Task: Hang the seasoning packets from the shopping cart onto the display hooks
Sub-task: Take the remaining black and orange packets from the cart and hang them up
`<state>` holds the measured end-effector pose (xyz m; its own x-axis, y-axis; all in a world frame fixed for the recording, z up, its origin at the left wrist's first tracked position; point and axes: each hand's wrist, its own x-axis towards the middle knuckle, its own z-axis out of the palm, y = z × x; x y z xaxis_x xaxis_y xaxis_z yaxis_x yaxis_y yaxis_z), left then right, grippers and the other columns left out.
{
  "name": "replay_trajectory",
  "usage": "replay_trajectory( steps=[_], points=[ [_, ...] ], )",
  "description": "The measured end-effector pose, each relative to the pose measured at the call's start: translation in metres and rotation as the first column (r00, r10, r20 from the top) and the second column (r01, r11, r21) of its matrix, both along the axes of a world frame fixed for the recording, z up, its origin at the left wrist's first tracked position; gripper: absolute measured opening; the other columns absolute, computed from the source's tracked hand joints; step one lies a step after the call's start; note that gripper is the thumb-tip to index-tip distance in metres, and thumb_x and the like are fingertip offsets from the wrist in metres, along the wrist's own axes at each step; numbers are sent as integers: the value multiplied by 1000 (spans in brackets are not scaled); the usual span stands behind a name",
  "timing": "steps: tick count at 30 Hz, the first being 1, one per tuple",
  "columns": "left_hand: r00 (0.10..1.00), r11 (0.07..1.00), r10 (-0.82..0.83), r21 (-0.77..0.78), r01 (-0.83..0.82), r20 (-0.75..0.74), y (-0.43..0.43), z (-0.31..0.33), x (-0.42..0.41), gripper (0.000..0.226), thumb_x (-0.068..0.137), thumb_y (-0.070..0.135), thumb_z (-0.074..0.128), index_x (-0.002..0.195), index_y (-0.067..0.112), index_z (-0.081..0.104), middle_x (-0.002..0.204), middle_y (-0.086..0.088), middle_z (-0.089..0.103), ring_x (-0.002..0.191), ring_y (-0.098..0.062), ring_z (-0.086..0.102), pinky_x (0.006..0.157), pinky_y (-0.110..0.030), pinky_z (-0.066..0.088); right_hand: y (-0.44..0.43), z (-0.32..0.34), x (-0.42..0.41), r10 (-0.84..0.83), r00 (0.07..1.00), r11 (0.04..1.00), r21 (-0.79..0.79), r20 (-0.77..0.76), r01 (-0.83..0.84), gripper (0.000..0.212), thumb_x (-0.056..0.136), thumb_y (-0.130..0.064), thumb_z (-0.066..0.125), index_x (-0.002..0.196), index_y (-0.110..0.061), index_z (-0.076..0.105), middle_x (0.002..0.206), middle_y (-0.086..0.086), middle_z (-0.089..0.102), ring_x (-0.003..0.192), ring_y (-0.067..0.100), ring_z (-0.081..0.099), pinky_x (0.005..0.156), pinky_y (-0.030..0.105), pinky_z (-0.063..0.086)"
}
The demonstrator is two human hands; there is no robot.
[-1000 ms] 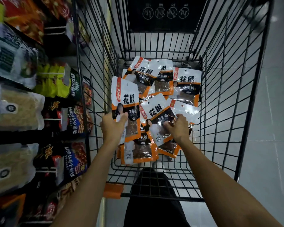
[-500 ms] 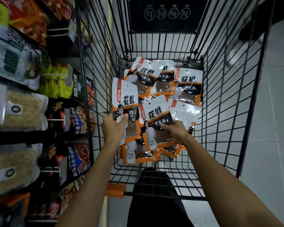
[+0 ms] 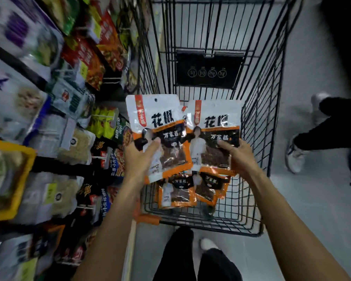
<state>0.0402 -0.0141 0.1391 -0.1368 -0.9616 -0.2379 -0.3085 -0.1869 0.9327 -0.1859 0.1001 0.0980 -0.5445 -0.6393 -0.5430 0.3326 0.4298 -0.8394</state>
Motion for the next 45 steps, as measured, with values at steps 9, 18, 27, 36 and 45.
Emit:
replay_trajectory(
  steps=[9,18,27,36,45],
  points=[
    [959,946,241,-185,-266,-147,65,109,58,31,74,42,76,101,29,66,99,12,70,90,-2,65,77,-22,54,0,124,23,308,938,918,-208,-160,-337,12,81,-20,74,83,-16,63,68,-9,71,63,0,67,54,14,50],
    [830,777,507,-293,-557,-232,198,215,167,26,75,33,77,90,53,69,91,26,71,88,4,67,72,-17,55,3,234,116,625,727,611,-402,-284,-682,18,70,-27,78,81,-15,71,73,-9,75,68,2,69,60,14,53],
    [517,442,815,-299,-846,-260,369,279,287,52,58,51,77,104,27,67,96,6,74,91,-16,70,79,-36,57,55,299,287,869,357,161,-487,-343,-859,16,71,-26,76,84,-18,71,83,-8,76,81,3,71,63,10,51],
    [274,147,915,-387,-910,-296,553,318,375,81,60,55,75,129,18,56,125,-1,64,117,-20,59,100,-45,47,165,335,463,912,118,-129,-549,-392,-826,9,75,-16,76,81,-19,69,74,-15,74,70,-5,68,64,13,51],
    [259,160,941,-386,-909,-219,691,316,477,29,76,37,70,103,28,64,93,18,70,87,2,65,77,-27,48,292,338,587,924,80,-181,-610,-374,-771,42,45,-54,87,78,-31,77,83,-8,76,76,3,72,60,10,51]
  ],
)
